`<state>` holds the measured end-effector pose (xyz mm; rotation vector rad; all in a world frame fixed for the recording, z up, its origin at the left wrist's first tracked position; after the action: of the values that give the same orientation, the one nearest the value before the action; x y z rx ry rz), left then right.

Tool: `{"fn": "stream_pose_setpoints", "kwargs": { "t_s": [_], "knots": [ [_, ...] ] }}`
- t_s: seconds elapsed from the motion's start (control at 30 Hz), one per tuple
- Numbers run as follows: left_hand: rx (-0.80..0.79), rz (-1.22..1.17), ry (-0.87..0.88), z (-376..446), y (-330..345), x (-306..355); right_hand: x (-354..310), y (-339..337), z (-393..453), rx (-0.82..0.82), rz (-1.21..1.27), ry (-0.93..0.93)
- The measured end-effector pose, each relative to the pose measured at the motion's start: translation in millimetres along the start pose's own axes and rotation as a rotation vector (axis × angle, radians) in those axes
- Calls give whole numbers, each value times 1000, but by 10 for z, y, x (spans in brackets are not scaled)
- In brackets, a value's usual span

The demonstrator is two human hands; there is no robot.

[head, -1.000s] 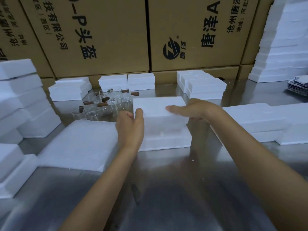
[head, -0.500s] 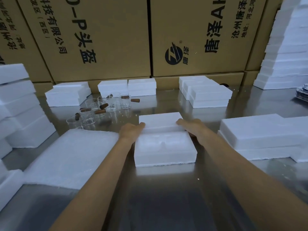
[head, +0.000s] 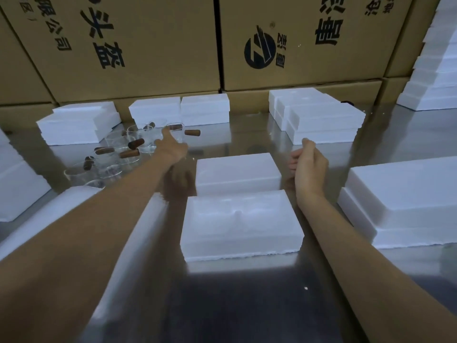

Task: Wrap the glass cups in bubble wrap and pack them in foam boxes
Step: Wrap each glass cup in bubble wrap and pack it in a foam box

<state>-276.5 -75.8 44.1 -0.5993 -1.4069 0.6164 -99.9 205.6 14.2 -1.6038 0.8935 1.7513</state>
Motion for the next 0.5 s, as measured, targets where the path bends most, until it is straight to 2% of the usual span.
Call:
{"fn": "stream_pose_setpoints", "kwargs": {
  "t_s": [0.23, 0.4, 0.5],
  "knots": [
    [46, 139, 45, 488, 130, -104, -33, 118, 95, 52, 2, -122],
    [161, 234, 110, 557, 120, -117, -27, 133, 113, 57, 3, -121],
    [159, 254, 151, 483, 111, -68, -29, 124, 117, 50, 9, -97]
  ]
}}
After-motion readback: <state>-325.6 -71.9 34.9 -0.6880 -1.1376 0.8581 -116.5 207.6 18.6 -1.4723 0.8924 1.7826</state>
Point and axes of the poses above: each hand's wrist, its own z-axis towards the middle knuckle, its own y-axis out of the palm, x = y × z, the point moved 6 cm from there along z, towards the middle knuckle, and after that the axes turned 5 degrees about y, right-handed, at the moved point
